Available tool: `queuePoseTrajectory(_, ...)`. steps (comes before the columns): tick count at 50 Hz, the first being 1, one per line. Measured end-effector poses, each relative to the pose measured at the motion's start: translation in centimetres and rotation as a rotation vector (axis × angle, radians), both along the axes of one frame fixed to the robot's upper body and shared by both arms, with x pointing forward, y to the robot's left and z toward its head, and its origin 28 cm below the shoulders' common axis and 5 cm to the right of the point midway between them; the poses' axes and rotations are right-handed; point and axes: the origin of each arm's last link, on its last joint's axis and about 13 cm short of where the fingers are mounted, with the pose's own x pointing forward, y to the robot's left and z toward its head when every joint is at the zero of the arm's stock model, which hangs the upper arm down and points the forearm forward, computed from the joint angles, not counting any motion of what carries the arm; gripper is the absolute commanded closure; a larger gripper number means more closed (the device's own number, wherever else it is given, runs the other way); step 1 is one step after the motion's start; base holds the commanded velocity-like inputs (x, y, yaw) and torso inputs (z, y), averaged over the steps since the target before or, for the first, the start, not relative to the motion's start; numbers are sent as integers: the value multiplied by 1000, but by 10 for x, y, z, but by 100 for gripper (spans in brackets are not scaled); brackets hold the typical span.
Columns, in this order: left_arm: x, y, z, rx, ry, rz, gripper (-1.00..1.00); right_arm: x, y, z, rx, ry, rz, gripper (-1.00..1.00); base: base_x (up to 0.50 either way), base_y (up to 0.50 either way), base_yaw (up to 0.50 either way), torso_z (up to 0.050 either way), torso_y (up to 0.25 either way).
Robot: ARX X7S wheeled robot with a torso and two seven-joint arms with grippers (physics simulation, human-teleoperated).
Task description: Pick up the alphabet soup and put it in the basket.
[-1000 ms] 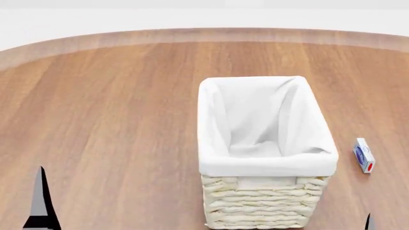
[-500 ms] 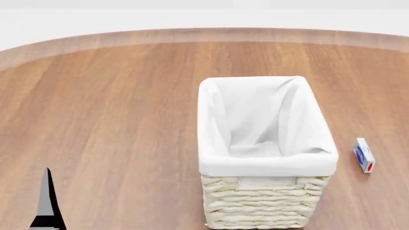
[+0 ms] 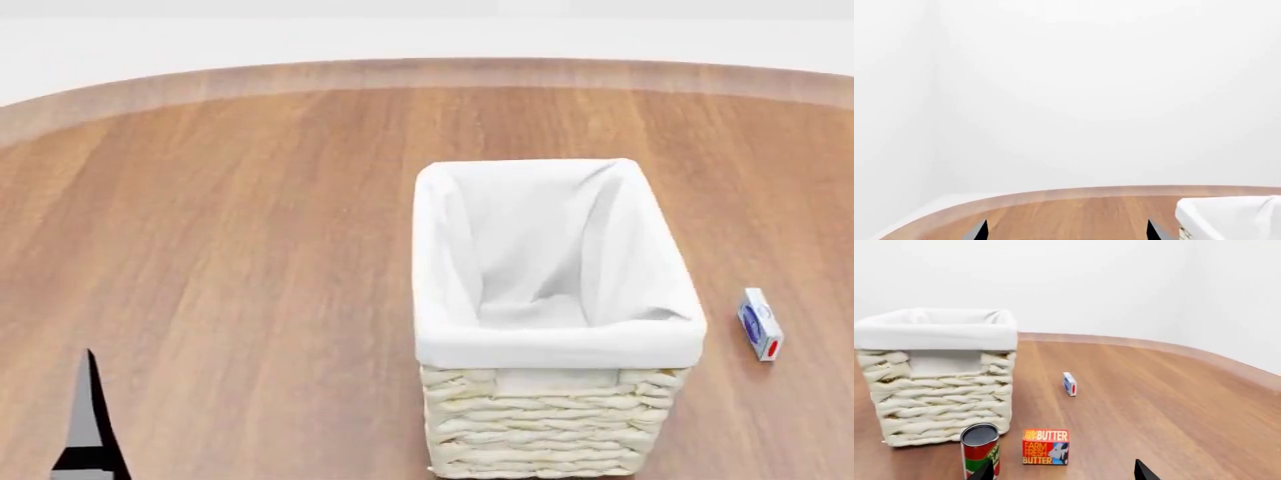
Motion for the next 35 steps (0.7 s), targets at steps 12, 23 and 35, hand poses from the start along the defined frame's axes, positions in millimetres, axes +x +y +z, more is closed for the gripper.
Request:
queuePoseTrajectory(12, 0, 1, -1, -1, 3, 8, -100, 4, 0, -10, 5, -9, -40, -100, 0, 0, 0, 0, 0)
queuePoseTrajectory(23, 0, 1, -2, 3, 6, 8, -100, 4, -5, -20, 5, -1, -84, -100, 0, 0, 0, 0, 0)
queuePoseTrajectory(35, 0, 1, -2, 6, 9, 9, -100, 4, -6, -31, 16, 19, -108, -100, 0, 0, 0, 0, 0)
